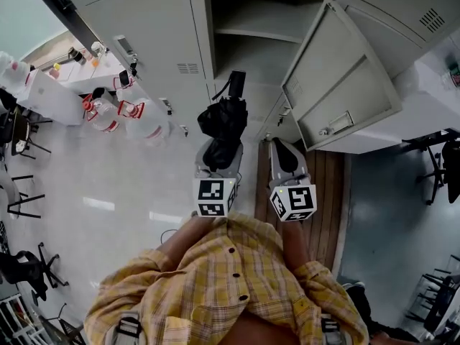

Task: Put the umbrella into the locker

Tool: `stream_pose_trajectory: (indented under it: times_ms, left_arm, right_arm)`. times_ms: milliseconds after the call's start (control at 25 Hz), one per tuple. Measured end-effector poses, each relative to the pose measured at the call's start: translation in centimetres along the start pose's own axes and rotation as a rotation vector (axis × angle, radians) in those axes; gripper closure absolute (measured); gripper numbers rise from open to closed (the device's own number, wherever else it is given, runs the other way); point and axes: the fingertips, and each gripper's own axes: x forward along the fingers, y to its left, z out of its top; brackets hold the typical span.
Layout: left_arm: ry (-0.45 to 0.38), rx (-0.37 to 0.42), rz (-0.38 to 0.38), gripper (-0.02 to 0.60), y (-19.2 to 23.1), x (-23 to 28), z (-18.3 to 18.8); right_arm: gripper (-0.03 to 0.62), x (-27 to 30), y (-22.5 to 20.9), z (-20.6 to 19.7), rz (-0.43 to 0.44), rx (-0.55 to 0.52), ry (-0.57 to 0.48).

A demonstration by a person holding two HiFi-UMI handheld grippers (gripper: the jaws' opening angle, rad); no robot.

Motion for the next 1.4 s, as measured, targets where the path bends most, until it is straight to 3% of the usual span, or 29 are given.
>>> stream_pose_trajectory:
  times_ms: [760, 1400]
  left_arm:
    - [0.011, 0.002, -0.081, 0.321, 3.8, 5.6, 2.0]
    - [0.072, -0.005, -0.037, 0.319, 3.6, 8.8, 1.4]
  right_arm:
    - [0.595, 6.5, -0.9, 1.1, -0.070, -0.018, 0.006]
    - [0.595, 8.9, -3.0, 1.4, -0.005, -0.021, 0.010]
